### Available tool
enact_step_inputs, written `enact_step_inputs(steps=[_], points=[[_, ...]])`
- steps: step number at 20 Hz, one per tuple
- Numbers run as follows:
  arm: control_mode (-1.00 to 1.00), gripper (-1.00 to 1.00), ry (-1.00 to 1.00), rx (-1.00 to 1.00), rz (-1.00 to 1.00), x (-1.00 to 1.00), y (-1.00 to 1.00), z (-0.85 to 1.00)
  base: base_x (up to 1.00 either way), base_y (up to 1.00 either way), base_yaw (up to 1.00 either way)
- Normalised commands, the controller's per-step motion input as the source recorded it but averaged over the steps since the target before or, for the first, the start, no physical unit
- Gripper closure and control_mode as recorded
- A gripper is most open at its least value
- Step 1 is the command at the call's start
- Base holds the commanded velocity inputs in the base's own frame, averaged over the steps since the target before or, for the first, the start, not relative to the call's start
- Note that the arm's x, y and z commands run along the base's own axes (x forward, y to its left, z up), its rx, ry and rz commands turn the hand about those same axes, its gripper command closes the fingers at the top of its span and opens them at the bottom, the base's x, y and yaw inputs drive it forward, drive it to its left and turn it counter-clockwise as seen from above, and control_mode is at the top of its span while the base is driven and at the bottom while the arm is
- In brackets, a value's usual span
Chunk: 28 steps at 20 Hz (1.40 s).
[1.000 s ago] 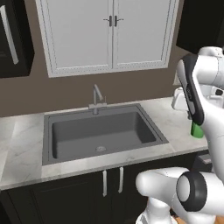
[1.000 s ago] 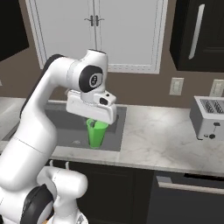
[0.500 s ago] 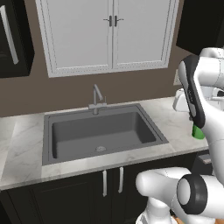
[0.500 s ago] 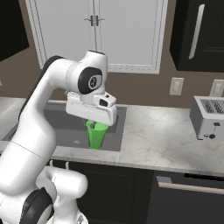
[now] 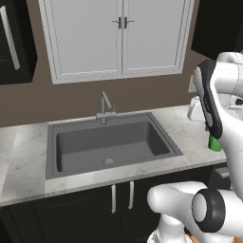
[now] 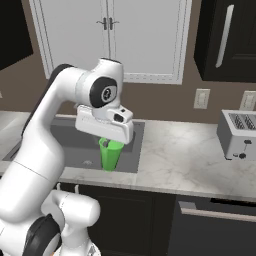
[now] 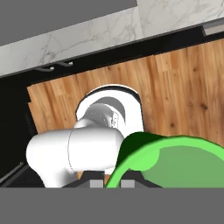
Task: Pick the cup and bowl from the counter and place them on the counter next to the sink.
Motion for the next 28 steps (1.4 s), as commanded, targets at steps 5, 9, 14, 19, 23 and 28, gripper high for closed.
enact_step_inputs(steps=[5, 9, 14, 19, 23, 28], points=[[-1.00, 1.00, 0.00, 0.05, 0.00, 0.08, 0.00, -0.32, 0.00, 0.00, 0.00], [-1.00, 1.00, 0.00, 0.06, 0.00, 0.41, -0.02, -0.48, 0.00, 0.00, 0.00], [-1.00, 1.00, -0.03, -0.03, 0.00, 0.35, -0.22, -0.02, 0.00, 0.00, 0.00], [-1.00, 1.00, 0.00, -0.13, -0.01, 0.32, -0.28, -0.03, 0.00, 0.00, 0.00], [-1.00, 1.00, 0.00, -0.07, -0.01, 0.31, -0.24, -0.09, 0.00, 0.00, 0.00], [-1.00, 1.00, -0.01, -0.02, -0.02, 0.35, -0.12, -0.31, 0.00, 0.00, 0.00]])
